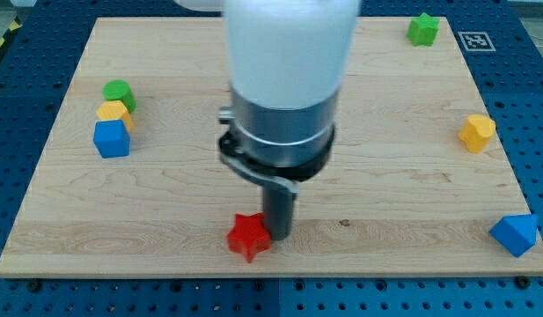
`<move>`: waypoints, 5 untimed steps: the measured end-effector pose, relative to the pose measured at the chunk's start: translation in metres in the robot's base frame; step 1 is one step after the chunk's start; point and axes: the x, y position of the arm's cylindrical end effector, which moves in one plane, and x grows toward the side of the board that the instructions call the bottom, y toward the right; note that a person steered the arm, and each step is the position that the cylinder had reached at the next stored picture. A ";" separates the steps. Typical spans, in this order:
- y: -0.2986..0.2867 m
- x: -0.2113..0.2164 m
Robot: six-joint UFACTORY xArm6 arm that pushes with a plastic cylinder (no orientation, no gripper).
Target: Move the red star towards the bottom left of the board
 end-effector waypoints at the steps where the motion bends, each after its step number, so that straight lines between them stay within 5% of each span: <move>1: -0.016 0.000; 3: 0.059 0.027; 5: -0.021 0.030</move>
